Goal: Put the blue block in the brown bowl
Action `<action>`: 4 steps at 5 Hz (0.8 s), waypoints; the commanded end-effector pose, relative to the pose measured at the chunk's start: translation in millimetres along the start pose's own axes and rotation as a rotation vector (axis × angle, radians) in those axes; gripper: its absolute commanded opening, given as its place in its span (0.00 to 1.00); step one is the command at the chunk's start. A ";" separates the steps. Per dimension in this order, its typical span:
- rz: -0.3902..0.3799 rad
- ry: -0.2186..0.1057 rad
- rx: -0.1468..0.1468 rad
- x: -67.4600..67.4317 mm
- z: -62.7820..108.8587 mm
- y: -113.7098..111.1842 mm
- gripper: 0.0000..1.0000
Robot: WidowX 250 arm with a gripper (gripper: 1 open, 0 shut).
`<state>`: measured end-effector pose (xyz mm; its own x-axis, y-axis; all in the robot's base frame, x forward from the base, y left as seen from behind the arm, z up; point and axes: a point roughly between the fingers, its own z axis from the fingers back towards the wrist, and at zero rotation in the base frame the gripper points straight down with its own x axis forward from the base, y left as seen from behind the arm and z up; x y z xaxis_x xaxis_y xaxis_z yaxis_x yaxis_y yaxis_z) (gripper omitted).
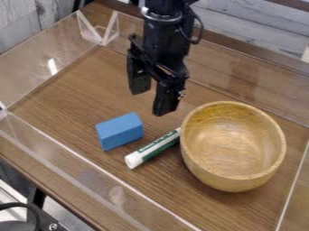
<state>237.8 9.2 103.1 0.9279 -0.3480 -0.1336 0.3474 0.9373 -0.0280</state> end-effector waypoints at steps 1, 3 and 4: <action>-0.008 -0.048 0.021 -1.7 11.8 3.4 1.00; -0.044 -0.043 0.022 -8.3 11.0 1.6 1.00; -0.058 -0.041 0.021 -11.3 10.8 1.0 1.00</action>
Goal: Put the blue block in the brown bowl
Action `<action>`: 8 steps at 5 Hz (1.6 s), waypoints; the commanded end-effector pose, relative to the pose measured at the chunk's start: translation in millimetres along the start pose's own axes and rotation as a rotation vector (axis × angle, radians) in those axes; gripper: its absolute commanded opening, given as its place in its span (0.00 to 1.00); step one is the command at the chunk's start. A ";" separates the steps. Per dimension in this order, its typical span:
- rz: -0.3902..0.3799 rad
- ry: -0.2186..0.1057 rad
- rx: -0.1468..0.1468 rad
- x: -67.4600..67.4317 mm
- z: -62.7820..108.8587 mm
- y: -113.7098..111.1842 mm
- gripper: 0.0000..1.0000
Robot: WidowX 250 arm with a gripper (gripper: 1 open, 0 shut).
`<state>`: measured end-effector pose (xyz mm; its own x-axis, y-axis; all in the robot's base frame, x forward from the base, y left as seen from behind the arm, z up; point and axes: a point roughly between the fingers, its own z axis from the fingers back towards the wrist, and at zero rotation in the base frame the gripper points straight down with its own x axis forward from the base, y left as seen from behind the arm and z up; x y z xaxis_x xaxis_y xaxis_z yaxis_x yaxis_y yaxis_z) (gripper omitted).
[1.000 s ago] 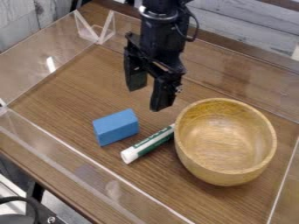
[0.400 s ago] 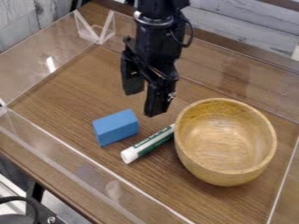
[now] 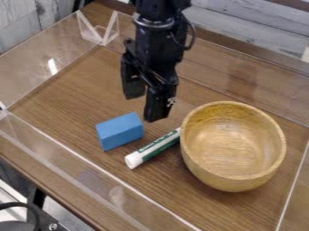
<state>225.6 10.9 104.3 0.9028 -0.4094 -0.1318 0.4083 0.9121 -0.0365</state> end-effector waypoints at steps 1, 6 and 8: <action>-0.007 -0.039 0.023 -3.5 10.6 3.7 1.00; 0.003 -0.054 0.004 -20.6 5.9 7.2 1.00; 0.019 -0.064 -0.005 -26.4 0.4 15.5 1.00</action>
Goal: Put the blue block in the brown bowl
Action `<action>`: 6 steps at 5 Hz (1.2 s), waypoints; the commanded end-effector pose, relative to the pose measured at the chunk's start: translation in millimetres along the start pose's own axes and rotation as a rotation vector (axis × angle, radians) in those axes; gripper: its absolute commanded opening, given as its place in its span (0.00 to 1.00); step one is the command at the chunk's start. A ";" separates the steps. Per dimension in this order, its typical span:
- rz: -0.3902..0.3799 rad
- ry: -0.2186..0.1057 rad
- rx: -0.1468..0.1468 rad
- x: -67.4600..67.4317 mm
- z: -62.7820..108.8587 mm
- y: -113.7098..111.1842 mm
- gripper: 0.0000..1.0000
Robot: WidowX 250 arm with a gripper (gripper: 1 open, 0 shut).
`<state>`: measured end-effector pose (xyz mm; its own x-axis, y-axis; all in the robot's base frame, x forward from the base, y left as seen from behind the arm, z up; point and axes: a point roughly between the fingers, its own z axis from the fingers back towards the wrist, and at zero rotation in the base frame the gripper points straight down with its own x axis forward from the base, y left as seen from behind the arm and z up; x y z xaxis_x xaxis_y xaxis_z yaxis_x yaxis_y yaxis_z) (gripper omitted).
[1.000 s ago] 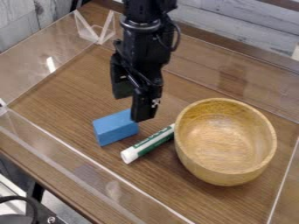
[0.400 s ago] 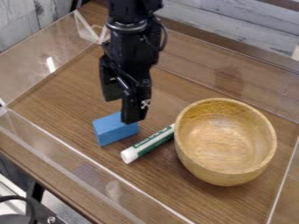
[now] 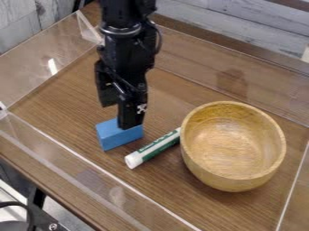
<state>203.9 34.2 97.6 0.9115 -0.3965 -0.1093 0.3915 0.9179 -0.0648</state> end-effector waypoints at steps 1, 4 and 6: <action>0.002 -0.048 0.021 1.0 6.6 7.6 1.00; -0.015 -0.067 0.030 3.9 -15.1 16.8 1.00; -0.047 -0.083 0.038 7.2 -31.8 21.9 1.00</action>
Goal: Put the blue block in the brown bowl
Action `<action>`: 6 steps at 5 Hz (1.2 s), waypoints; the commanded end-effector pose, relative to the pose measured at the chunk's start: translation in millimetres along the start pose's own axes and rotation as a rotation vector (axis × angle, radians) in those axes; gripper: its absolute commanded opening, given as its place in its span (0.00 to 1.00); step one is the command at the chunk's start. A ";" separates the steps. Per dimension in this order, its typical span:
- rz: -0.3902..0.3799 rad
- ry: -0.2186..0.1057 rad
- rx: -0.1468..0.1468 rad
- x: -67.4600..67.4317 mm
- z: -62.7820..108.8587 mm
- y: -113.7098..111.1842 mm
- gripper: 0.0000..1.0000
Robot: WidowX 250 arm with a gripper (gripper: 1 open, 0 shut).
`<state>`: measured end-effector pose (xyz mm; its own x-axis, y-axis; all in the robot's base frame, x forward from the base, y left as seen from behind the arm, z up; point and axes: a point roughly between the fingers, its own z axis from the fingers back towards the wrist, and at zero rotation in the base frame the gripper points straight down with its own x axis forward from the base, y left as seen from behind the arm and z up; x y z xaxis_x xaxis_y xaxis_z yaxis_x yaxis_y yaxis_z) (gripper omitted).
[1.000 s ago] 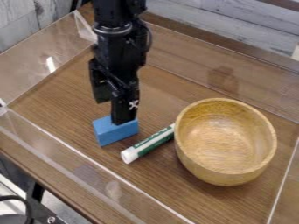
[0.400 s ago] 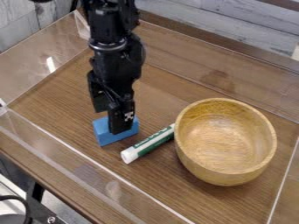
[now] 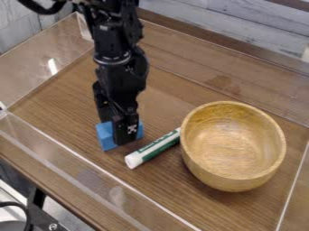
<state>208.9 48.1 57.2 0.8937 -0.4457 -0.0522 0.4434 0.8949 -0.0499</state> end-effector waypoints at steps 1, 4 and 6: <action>-0.005 -0.036 0.023 5.1 -0.1 7.6 1.00; -0.036 -0.054 0.029 8.7 -16.6 14.3 1.00; -0.044 -0.056 0.038 11.9 -12.6 17.9 0.00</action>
<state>215.2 55.1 30.7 0.8757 -0.4815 -0.0367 0.4793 0.8759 -0.0547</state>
